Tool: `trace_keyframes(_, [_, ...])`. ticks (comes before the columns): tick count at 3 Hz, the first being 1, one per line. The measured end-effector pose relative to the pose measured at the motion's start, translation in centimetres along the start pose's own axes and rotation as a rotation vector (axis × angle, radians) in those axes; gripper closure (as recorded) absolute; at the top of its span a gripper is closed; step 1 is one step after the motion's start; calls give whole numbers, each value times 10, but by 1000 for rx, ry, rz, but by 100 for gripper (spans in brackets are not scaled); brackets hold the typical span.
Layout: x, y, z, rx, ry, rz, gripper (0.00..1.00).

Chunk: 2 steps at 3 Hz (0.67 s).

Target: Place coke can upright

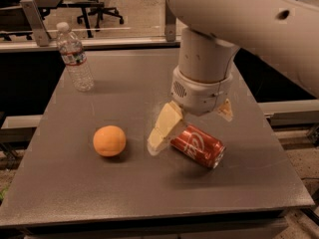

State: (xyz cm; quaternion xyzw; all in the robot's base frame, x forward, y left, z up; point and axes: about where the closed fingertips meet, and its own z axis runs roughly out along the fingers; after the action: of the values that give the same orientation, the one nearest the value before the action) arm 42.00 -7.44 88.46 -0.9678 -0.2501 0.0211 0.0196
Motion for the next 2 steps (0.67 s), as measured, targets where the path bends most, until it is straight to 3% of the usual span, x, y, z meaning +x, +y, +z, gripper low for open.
trace_keyframes(2, [-4, 7, 17, -18, -53, -196, 0])
